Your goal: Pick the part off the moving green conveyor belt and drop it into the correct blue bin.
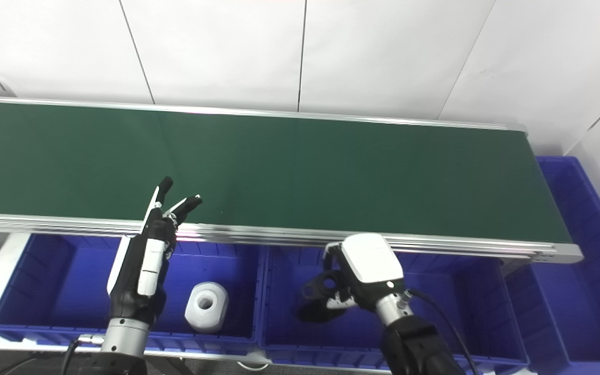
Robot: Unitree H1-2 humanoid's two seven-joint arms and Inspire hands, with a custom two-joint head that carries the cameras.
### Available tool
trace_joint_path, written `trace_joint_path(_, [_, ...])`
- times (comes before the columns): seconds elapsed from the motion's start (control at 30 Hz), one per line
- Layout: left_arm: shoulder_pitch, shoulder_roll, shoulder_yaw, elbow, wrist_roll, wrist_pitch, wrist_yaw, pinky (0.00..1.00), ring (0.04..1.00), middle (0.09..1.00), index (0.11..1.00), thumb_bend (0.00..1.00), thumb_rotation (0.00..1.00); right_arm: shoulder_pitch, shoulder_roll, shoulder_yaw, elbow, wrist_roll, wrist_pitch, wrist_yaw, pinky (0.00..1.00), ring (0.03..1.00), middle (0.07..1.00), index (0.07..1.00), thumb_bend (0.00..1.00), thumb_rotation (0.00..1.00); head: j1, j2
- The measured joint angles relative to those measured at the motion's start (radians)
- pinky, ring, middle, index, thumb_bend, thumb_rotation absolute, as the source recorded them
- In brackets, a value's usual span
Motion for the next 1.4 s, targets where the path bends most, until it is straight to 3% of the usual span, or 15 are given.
trace_joint_path(0.1, [0.004, 0.000, 0.001, 0.000, 0.000, 0.002, -0.003, 0.96, 0.890, 0.826, 1.000, 0.61, 0.96, 0.004, 0.006, -0.007, 0.025, -0.016, 0.000, -0.028, 0.23, 0.310, 0.467, 0.495, 0.52, 0.02, 0.003, -0.002])
trace_joint_path(0.2, [0.008, -0.001, 0.001, -0.005, 0.000, 0.005, -0.005, 0.97, 0.893, 0.820, 1.000, 0.62, 0.96, 0.005, 0.007, -0.007, 0.034, -0.042, 0.002, -0.028, 0.33, 0.417, 0.490, 0.495, 0.52, 0.01, 0.003, -0.005])
trace_joint_path(0.23, [0.009, -0.001, 0.001, -0.006, -0.001, 0.006, -0.006, 0.98, 0.895, 0.817, 1.000, 0.61, 0.96, 0.005, 0.009, -0.008, 0.035, -0.050, 0.003, -0.028, 0.36, 0.443, 0.491, 0.634, 0.55, 0.00, 0.006, -0.006])
trace_joint_path(0.27, [0.010, -0.001, 0.002, -0.009, -0.001, 0.009, -0.006, 0.98, 0.895, 0.817, 1.000, 0.61, 0.96, 0.004, 0.013, -0.009, 0.039, -0.061, 0.006, -0.030, 0.37, 0.450, 0.491, 0.669, 0.55, 0.00, 0.006, -0.006])
trace_joint_path(0.3, [0.011, -0.001, 0.002, -0.011, -0.002, 0.011, -0.006, 0.98, 0.897, 0.815, 1.000, 0.61, 0.96, 0.004, 0.018, -0.010, 0.049, -0.076, 0.008, -0.036, 0.39, 0.474, 0.579, 0.721, 0.71, 0.21, 0.008, -0.006])
trace_joint_path(0.4, [0.011, -0.001, 0.002, -0.017, -0.004, 0.016, -0.008, 0.98, 0.901, 0.820, 1.000, 0.60, 0.97, 0.003, 0.031, -0.010, 0.075, -0.111, 0.014, -0.053, 0.44, 0.540, 0.676, 0.771, 0.87, 0.38, 0.009, -0.009])
trace_joint_path(0.5, [0.012, 0.000, 0.003, -0.017, -0.004, 0.017, -0.010, 0.98, 0.895, 0.822, 1.000, 0.60, 0.98, 0.004, 0.035, -0.011, 0.067, -0.129, 0.023, -0.044, 0.61, 0.738, 0.839, 0.868, 0.98, 0.59, 0.011, -0.014])
trace_joint_path(0.6, [0.012, 0.000, 0.005, -0.017, -0.004, 0.018, -0.011, 0.97, 0.890, 0.821, 1.000, 0.60, 0.98, 0.004, 0.041, -0.019, 0.053, -0.135, 0.044, -0.004, 0.81, 0.885, 0.947, 0.946, 1.00, 0.75, 0.000, -0.015])
trace_joint_path(0.8, [0.010, 0.000, 0.008, -0.012, -0.003, 0.018, -0.011, 0.97, 0.883, 0.808, 1.000, 0.61, 0.98, 0.021, 0.062, -0.052, 0.002, -0.124, 0.092, 0.109, 0.85, 0.924, 0.978, 0.972, 1.00, 0.85, -0.014, -0.021])
trace_joint_path(0.9, [0.008, -0.001, 0.007, 0.003, 0.000, 0.018, -0.011, 0.96, 0.880, 0.805, 1.000, 0.61, 0.98, 0.035, 0.062, -0.086, -0.039, -0.093, 0.099, 0.138, 0.73, 0.883, 0.944, 0.952, 1.00, 0.84, -0.012, -0.034])
trace_joint_path(1.1, [0.000, -0.004, 0.008, 0.012, 0.002, 0.017, -0.010, 0.96, 0.876, 0.789, 1.000, 0.60, 0.98, 0.094, 0.066, -0.238, -0.223, 0.073, 0.117, 0.172, 0.65, 0.830, 0.905, 0.919, 1.00, 0.82, -0.009, -0.048])
trace_joint_path(1.17, [-0.008, -0.004, 0.012, 0.030, 0.001, 0.012, -0.010, 0.96, 0.877, 0.789, 1.000, 0.59, 0.99, 0.133, 0.083, -0.307, -0.313, 0.154, 0.142, 0.188, 0.64, 0.816, 0.896, 0.907, 1.00, 0.82, 0.000, -0.077])
trace_joint_path(1.2, [-0.009, -0.004, 0.017, 0.043, 0.001, 0.005, -0.010, 0.96, 0.879, 0.793, 1.000, 0.58, 0.99, 0.157, 0.096, -0.341, -0.361, 0.203, 0.155, 0.191, 0.64, 0.802, 0.888, 0.918, 1.00, 0.89, 0.000, -0.077])
trace_joint_path(1.27, [-0.008, -0.002, 0.024, 0.059, -0.003, -0.003, -0.011, 0.96, 0.888, 0.818, 1.000, 0.56, 1.00, 0.207, 0.146, -0.406, -0.421, 0.331, 0.168, 0.184, 0.69, 0.800, 0.843, 0.872, 0.98, 0.81, 0.006, -0.110])
trace_joint_path(1.4, [-0.009, 0.000, 0.035, 0.113, -0.015, -0.028, -0.011, 0.97, 0.901, 0.850, 1.000, 0.54, 0.99, 0.342, 0.309, -0.525, -0.441, 0.608, 0.166, 0.123, 0.74, 0.806, 0.844, 0.869, 0.88, 0.86, 0.011, -0.144])
